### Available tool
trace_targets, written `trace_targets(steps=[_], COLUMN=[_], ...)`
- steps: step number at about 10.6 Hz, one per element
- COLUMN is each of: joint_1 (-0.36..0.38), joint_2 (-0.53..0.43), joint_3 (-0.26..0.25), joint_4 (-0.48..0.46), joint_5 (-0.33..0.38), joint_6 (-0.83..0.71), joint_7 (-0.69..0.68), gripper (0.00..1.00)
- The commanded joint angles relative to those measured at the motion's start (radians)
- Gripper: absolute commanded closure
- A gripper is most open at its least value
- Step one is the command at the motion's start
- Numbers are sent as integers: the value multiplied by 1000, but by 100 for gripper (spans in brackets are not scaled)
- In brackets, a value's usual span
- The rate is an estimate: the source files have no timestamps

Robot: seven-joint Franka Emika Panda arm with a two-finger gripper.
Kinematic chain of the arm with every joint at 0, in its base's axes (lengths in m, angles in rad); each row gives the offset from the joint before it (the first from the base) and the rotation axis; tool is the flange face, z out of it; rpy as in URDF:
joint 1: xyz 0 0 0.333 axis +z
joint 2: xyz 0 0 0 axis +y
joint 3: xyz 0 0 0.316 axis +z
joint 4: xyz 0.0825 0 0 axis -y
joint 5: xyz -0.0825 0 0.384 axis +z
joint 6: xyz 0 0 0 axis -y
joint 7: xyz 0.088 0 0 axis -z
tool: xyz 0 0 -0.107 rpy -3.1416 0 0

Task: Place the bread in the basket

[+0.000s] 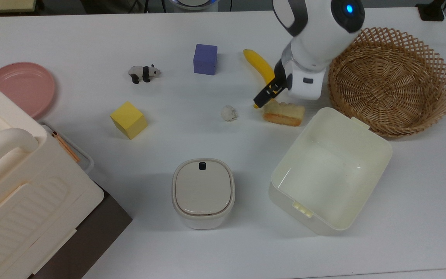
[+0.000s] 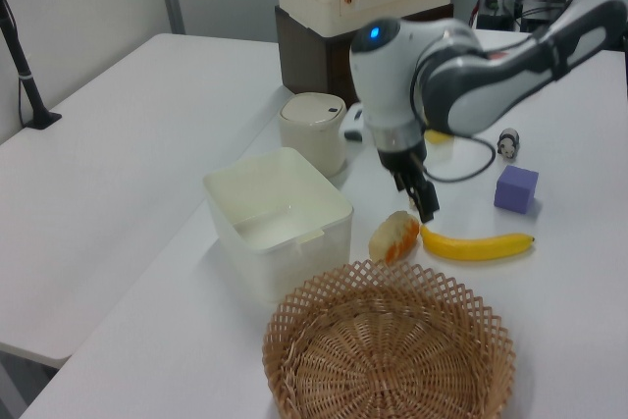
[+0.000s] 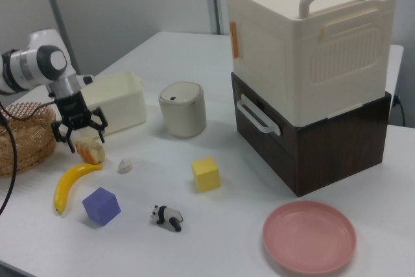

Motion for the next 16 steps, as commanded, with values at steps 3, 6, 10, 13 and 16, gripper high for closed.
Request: trace_targets(steps=[3, 6, 10, 13, 16], joint_1=[47, 50, 46, 34, 23], joint_2=[39, 36, 19, -22, -128], joint_3=[-3, -3, -10, -11, -11], joint_4=[-14, -17, -12, -12, -12], joint_5=[-35, -58, -71, -83, -81], joint_6=[46, 48, 45, 34, -52], joint_7=[45, 53, 76, 76, 50], gripper=[19, 67, 78, 81, 82])
